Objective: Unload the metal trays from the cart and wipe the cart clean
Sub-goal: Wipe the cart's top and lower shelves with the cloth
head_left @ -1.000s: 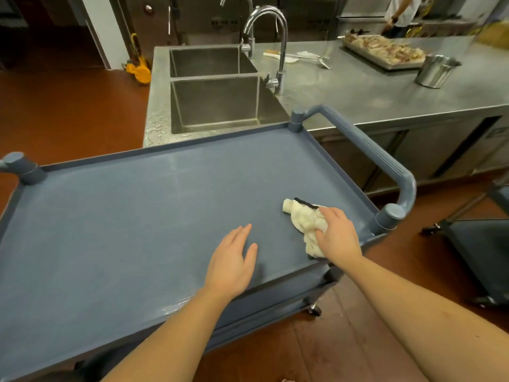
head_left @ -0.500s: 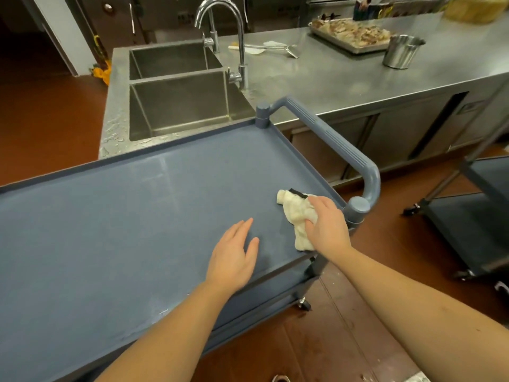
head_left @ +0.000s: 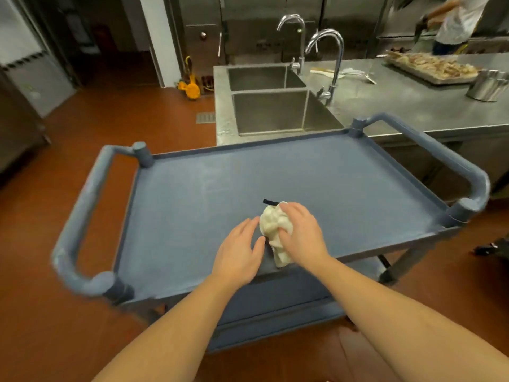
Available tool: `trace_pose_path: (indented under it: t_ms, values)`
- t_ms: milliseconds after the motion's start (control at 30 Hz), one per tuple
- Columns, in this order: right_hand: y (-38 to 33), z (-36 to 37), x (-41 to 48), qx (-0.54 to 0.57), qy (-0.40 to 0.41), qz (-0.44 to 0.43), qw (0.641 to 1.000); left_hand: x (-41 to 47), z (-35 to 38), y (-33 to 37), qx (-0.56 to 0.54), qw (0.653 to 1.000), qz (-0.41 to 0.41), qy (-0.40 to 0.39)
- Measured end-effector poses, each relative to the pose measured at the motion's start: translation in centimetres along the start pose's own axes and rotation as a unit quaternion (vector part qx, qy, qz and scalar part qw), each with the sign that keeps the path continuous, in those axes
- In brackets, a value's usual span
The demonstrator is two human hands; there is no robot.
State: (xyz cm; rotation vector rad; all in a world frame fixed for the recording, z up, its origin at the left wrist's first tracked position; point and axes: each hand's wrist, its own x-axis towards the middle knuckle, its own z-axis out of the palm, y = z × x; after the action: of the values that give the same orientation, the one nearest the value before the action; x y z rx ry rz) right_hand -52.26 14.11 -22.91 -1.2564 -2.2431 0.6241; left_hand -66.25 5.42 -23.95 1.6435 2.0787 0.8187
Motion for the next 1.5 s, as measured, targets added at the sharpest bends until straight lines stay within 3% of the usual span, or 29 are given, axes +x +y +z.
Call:
trace_pose_path:
  t_ms: [233,533,700,800,1067,1500]
  values:
    - [-10.2,8.2,-1.5,0.006,-0.06,-0.037,0.997,-5.8,-8.0,-8.8,0.052,0.999,0.017,-0.003]
    - [-11.1,12.8,-0.7,-0.018,-0.115,0.015,0.993,-6.1,-11.2,-13.5,0.081,0.994,0.051,-0.051]
    - [-10.8,14.2,0.0,-0.019,-0.089,0.005,0.996,-5.8,-10.7,-15.7,0.258,0.951,0.085,-0.15]
    - [-11.0,14.8,0.9,-0.015,-0.089,0.003,0.996,-5.1,-10.9,-16.7,0.295,0.941,0.089,-0.141]
    - [-13.6,17.4,3.9,-0.035,-0.113,0.046,0.992,-2.6,-14.0,-19.9,0.289,0.94,0.115,-0.141]
    - [-21.5,25.1,8.3,-0.047,-0.044,0.105,0.992,0.4,-20.3,-28.8,0.275,0.943,0.159,-0.098]
